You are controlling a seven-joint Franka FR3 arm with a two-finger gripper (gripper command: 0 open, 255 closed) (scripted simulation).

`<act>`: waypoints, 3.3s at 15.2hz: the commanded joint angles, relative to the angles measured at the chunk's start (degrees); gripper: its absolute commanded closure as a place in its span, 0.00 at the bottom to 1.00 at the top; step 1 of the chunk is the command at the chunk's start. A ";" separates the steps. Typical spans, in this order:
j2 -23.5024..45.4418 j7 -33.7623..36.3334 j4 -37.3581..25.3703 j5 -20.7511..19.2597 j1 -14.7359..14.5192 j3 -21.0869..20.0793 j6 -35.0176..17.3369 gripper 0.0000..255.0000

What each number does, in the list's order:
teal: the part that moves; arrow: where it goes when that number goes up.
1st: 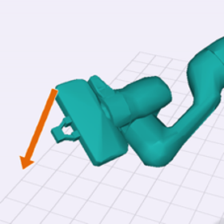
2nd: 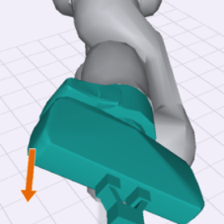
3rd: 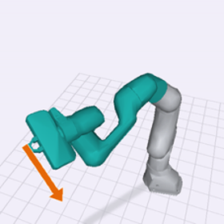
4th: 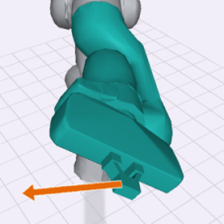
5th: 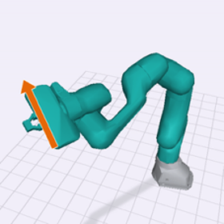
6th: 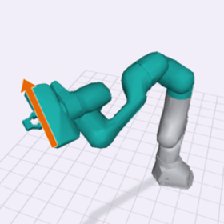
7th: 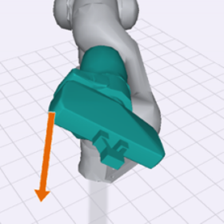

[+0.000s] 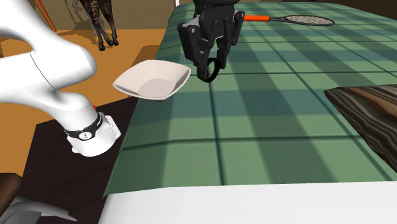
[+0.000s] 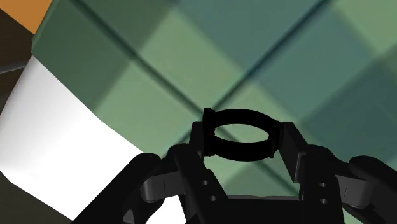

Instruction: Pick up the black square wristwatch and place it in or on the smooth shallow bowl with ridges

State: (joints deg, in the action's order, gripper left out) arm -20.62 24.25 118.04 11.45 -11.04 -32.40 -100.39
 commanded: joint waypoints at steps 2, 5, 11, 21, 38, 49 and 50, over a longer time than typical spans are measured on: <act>-8.04 -1.20 6.12 3.37 -2.22 1.74 1.51 1.00; -14.84 -1.26 10.70 5.74 -4.69 2.94 3.56 1.00; -27.93 0.28 18.08 9.42 -10.11 4.71 9.22 1.00; -38.59 2.49 27.00 13.26 -15.22 3.87 10.92 1.00; -39.68 2.00 33.90 16.03 -16.43 1.03 5.12 1.00; -38.53 2.50 26.62 13.06 -15.18 4.09 11.26 0.00; -38.53 2.50 26.62 13.06 -15.18 4.09 11.26 0.00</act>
State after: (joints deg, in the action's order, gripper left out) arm -59.34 26.93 144.90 24.76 -26.40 -28.54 -89.26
